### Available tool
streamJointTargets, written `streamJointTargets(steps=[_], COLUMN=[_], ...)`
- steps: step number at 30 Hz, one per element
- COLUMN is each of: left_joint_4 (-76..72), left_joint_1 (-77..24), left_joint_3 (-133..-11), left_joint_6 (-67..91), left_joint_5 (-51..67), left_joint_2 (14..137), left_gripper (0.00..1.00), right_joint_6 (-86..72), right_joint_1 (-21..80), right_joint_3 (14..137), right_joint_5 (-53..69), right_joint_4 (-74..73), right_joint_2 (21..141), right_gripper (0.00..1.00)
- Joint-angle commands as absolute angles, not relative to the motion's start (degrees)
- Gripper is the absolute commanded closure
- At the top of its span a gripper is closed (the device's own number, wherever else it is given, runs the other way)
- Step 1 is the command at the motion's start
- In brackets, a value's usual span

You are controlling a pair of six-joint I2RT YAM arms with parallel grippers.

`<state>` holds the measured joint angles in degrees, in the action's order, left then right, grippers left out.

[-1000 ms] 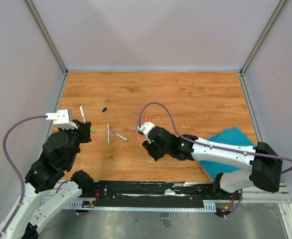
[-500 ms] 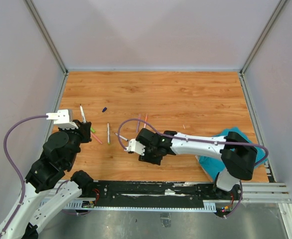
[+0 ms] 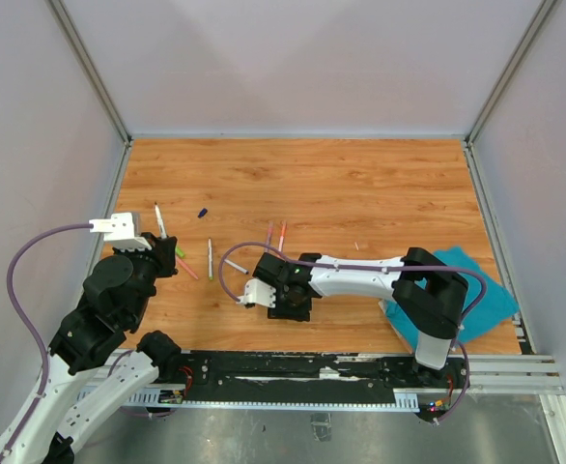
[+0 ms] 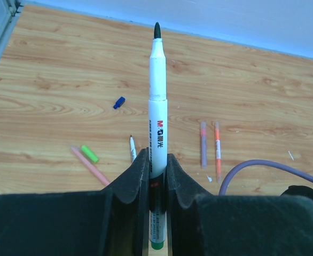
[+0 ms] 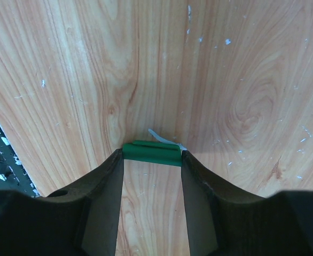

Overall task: Insert the pens into the pen caps
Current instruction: Adjust the pen cap.

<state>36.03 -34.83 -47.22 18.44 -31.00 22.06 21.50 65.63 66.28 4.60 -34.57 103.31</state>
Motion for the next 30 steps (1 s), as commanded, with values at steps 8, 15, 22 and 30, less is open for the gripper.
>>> streamJointTargets(steps=[8, 15, 22, 30], left_joint_4=[34.1, 34.1, 34.1, 34.0], left_joint_1=[-34.2, -34.2, -34.2, -34.1], left_joint_3=[-47.1, -47.1, -47.0, -47.0], left_joint_6=[18.1, 18.1, 18.1, 18.0], left_joint_5=[-31.8, -32.0, -32.0, -31.8], left_joint_2=[21.5, 21.5, 21.3, 21.8], left_gripper=[1.0, 1.0, 0.99, 1.0], right_joint_6=[23.4, 20.7, 6.0, -32.3], right_joint_1=[65.8, 65.8, 65.2, 65.3], right_joint_3=[67.3, 67.0, 59.7, 63.6], right_joint_5=[5.4, 6.6, -7.0, -27.3], right_joint_4=[-36.5, -33.1, -22.5, -32.8], right_joint_2=[105.7, 97.1, 86.6, 85.2], right_gripper=[0.49, 0.32, 0.24, 0.27])
